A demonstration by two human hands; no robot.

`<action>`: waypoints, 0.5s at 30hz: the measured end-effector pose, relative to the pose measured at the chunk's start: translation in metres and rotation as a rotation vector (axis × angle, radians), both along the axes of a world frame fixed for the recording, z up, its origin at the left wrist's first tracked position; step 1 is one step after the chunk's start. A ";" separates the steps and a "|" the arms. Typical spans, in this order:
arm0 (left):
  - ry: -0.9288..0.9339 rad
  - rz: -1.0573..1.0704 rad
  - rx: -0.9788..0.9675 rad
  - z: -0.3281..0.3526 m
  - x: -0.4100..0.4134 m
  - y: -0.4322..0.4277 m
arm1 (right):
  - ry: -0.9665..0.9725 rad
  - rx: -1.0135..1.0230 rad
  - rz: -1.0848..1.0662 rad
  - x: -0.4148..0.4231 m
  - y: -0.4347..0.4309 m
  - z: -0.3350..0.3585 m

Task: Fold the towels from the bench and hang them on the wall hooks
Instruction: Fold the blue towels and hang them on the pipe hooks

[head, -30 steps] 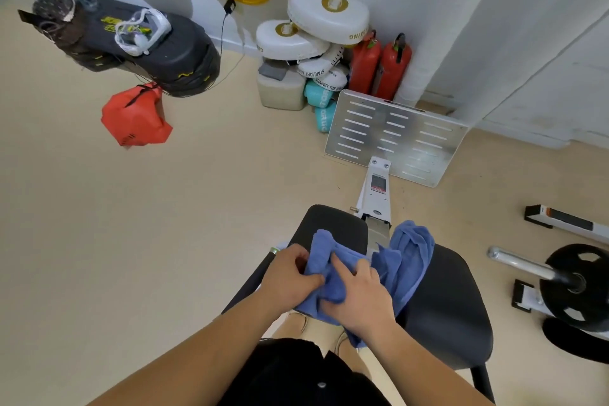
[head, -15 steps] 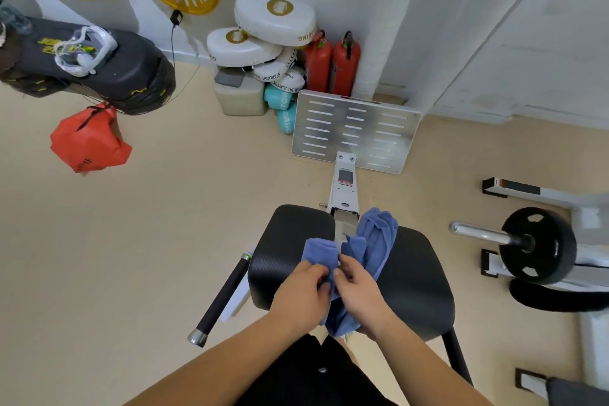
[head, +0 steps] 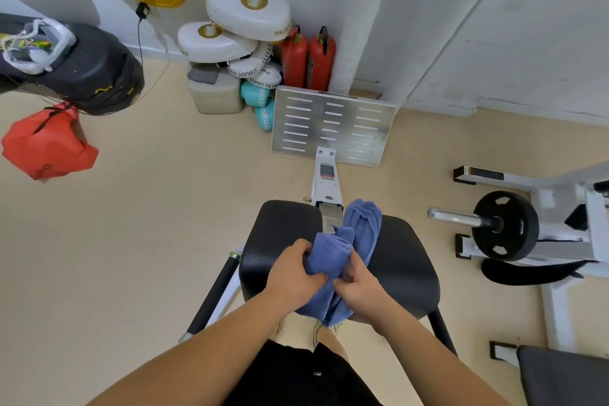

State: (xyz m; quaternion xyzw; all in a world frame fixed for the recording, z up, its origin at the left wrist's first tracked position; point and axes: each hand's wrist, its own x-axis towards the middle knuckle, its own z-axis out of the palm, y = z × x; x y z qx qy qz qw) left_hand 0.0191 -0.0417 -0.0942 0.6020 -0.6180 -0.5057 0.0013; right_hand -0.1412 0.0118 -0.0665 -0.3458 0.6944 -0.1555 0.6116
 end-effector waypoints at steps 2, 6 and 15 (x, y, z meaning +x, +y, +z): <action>0.043 -0.126 -0.074 0.018 0.010 -0.004 | -0.006 -0.057 -0.056 -0.003 -0.001 0.019; 0.106 -0.372 -0.257 0.051 0.039 -0.008 | 0.030 -0.150 0.141 -0.002 -0.003 0.069; 0.158 -0.552 -0.489 0.126 0.091 0.012 | 0.504 -0.435 0.447 0.029 0.025 0.140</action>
